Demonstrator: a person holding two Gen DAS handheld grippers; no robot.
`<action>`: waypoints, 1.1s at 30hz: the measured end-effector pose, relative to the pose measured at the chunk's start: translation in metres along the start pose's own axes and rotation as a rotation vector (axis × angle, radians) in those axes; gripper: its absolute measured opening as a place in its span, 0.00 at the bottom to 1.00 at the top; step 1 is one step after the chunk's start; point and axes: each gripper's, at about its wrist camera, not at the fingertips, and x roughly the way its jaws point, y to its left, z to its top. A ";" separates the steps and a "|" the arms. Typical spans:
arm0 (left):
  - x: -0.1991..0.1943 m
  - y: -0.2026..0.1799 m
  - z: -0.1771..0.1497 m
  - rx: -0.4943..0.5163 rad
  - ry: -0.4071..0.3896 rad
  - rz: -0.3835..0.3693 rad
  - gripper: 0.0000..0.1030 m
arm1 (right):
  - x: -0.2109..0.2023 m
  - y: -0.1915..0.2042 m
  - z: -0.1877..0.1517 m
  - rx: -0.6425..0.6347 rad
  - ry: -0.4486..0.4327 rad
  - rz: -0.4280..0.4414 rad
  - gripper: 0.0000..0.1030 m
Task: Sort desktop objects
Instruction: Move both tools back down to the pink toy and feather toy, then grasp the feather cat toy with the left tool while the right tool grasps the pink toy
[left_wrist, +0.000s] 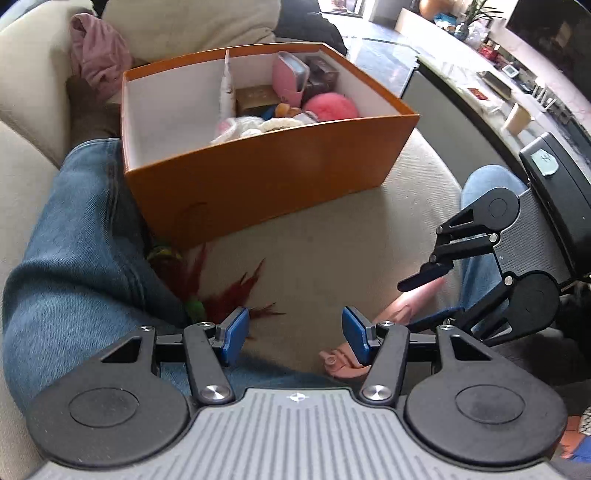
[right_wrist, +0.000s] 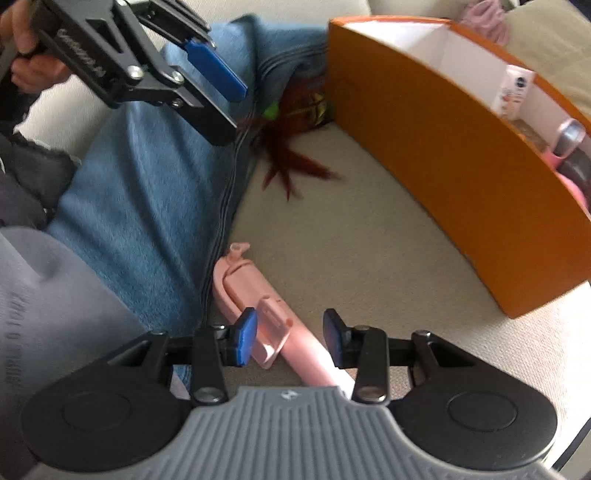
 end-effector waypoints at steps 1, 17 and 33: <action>0.000 0.001 -0.002 -0.003 -0.004 0.020 0.64 | 0.004 -0.001 0.000 0.001 0.012 0.007 0.32; 0.059 -0.002 0.013 0.013 0.069 0.344 0.66 | -0.014 -0.029 -0.003 0.194 -0.093 -0.068 0.08; 0.080 0.013 0.001 0.005 0.083 0.427 0.00 | -0.016 -0.063 -0.001 0.355 -0.153 -0.193 0.10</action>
